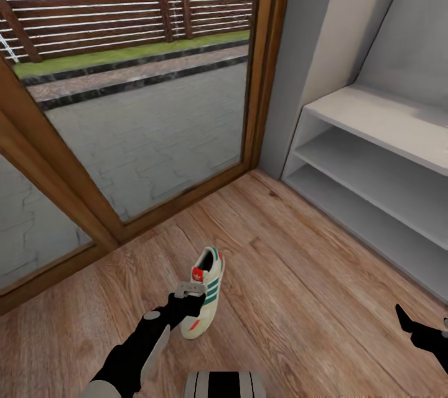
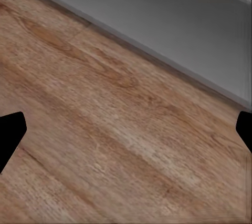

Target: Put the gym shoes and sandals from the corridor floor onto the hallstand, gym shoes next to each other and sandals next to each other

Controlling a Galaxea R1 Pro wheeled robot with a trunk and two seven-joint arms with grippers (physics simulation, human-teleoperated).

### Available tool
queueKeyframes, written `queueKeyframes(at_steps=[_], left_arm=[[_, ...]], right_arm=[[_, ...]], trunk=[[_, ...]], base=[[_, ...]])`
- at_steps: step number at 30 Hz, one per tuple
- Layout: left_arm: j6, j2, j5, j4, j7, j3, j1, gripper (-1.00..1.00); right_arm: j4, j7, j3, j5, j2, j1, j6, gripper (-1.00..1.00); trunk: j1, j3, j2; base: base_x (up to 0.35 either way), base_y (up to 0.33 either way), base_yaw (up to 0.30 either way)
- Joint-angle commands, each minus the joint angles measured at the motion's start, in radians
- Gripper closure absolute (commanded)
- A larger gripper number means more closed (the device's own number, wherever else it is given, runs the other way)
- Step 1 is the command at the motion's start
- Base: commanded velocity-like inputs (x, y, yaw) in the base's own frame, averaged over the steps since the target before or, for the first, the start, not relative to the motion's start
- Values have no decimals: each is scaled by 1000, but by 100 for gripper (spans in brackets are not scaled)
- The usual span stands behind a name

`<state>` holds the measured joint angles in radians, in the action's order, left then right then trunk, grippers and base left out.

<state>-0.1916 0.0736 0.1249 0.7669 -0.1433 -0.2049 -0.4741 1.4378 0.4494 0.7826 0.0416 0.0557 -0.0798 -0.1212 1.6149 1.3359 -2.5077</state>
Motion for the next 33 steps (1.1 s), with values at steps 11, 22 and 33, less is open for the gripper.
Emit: queueKeyframes(at_steps=[11, 22, 33], left_arm=[[5, -28, 29, 0, -44, 38, 0, 100], [6, -30, 31, 0, -48, 43, 0, 100], [6, -31, 32, 0, -48, 44, 0, 100]], right_arm=[[-10, 0, -2, 1, 1, 0, 1, -100], [-12, -1, -8, 28, 0, 0, 2, -100], [-13, -1, -9, 41, 0, 0, 3, -100]], trunk=[[0, -4, 0], [0, -9, 0], [0, -13, 0]], base=[[0, 0, -251], [0, 0, -276], [0, 0, -184]])
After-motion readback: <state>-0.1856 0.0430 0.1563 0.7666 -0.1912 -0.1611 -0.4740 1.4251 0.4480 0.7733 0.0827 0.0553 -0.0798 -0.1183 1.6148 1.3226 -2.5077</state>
